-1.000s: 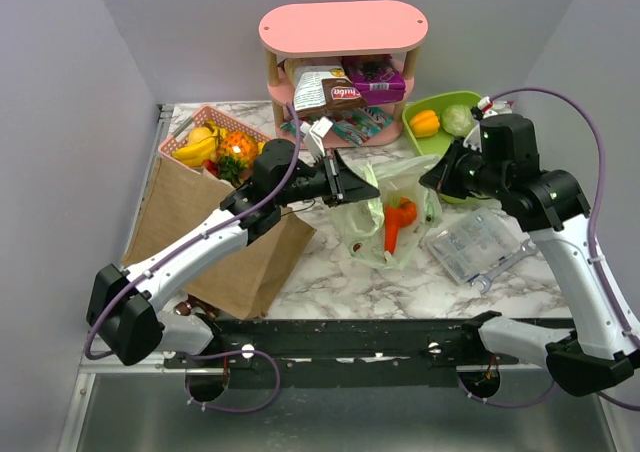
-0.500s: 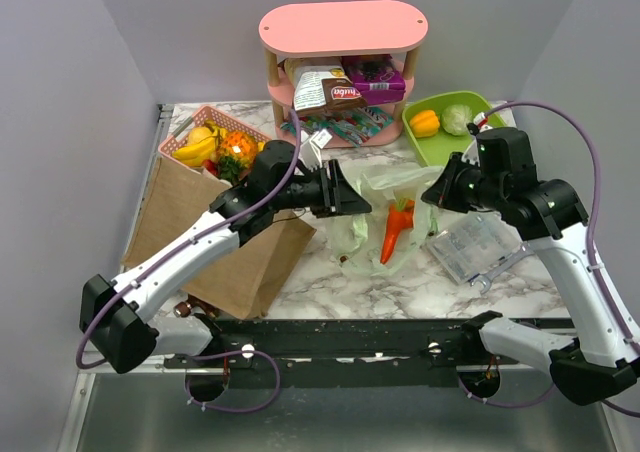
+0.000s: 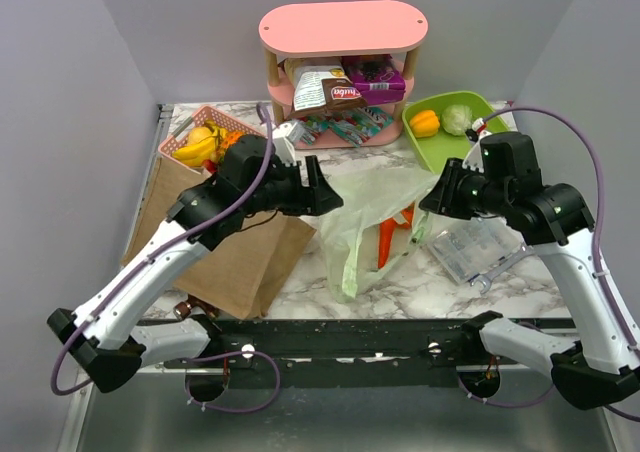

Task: Place the food into the grocery bag and tie it
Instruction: Adjust the grocery bag at the center of the board, then pick up the fake fruit from the bin.

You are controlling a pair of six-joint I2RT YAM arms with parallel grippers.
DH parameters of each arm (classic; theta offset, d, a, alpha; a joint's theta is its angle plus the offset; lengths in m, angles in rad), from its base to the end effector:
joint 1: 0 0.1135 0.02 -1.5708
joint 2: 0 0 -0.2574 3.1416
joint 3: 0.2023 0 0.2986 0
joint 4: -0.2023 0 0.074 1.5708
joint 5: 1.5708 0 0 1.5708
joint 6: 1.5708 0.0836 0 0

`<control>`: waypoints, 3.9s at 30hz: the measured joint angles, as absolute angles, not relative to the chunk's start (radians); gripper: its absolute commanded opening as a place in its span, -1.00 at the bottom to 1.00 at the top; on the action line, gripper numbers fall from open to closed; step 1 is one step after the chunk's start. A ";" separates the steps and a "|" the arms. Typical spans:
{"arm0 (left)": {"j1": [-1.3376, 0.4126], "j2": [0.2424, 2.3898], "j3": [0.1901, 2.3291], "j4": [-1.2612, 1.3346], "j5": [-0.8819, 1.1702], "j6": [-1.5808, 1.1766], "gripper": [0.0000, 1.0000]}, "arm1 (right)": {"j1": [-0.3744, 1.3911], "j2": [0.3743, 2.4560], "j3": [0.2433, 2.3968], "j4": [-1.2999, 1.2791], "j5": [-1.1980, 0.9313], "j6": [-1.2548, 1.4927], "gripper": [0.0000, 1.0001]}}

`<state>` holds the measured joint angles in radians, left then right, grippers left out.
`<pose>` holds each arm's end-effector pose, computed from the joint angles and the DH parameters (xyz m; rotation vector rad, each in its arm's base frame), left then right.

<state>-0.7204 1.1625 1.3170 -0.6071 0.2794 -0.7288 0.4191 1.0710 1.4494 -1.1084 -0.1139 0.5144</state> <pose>0.2376 -0.2393 0.3865 0.1853 2.2126 -1.1502 0.2367 0.1158 0.3985 0.0526 2.3719 0.5979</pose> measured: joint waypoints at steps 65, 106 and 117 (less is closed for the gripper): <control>-0.311 1.332 1.461 -0.807 -0.253 -0.308 0.73 | 0.419 1.032 1.332 -1.070 -0.167 0.507 -0.34; -0.047 1.747 1.563 -0.618 0.039 -0.203 0.97 | 0.419 1.092 1.305 -1.069 -0.183 0.519 -0.34; -0.047 1.845 1.577 -0.740 0.007 -0.212 0.85 | 0.419 1.094 1.305 -1.064 -0.194 0.523 -0.34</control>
<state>-0.0475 1.8450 1.5768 -0.7399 0.0071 -0.2115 0.4191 1.0943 1.3048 -1.0637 -0.1936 0.5228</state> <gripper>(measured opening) 0.959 0.331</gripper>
